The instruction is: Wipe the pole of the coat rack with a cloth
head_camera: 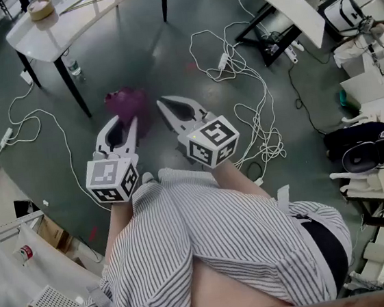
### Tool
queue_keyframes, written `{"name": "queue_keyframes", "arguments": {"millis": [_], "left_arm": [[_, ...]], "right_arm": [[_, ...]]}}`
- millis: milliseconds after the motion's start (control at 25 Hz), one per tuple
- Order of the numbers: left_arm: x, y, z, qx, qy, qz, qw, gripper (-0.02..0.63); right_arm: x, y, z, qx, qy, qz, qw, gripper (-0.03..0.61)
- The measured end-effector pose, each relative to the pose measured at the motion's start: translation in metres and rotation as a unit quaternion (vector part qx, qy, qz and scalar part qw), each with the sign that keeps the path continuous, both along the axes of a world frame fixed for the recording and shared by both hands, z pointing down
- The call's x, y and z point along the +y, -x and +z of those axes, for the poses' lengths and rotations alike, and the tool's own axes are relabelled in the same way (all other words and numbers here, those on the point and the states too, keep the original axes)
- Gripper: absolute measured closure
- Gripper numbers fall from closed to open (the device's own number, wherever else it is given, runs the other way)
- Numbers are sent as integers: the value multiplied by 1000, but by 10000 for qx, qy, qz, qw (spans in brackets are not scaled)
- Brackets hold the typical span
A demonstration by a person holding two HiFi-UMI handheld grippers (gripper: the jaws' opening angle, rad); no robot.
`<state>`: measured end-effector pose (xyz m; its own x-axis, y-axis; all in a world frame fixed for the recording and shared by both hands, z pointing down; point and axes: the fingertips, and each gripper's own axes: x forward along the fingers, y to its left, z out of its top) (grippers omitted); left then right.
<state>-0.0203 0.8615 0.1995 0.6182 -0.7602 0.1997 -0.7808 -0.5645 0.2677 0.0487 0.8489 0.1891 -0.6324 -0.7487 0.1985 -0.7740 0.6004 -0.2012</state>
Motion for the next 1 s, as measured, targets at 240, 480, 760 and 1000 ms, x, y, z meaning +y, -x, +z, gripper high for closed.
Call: {"name": "queue_keyframes", "arguments": {"millis": [240,480,760,1000], "left_arm": [[-3,-5,-4,-266,-170,150,9994,529],[-5,-6,-2,-252,-144,225,9993,529],[-13,4,2,-265,-77,244,9993,529],[-22,19,10,-263,-50,338,9991,529]], "right_arm": [[-5,-1,1,-71,-53,82,9999,565],[-7,-3,2,-75,-60,123,9999,565],[-21,0,7,-102,106,142,9998,564],[-30,14,20,-131,255,282,9992,564]]}}
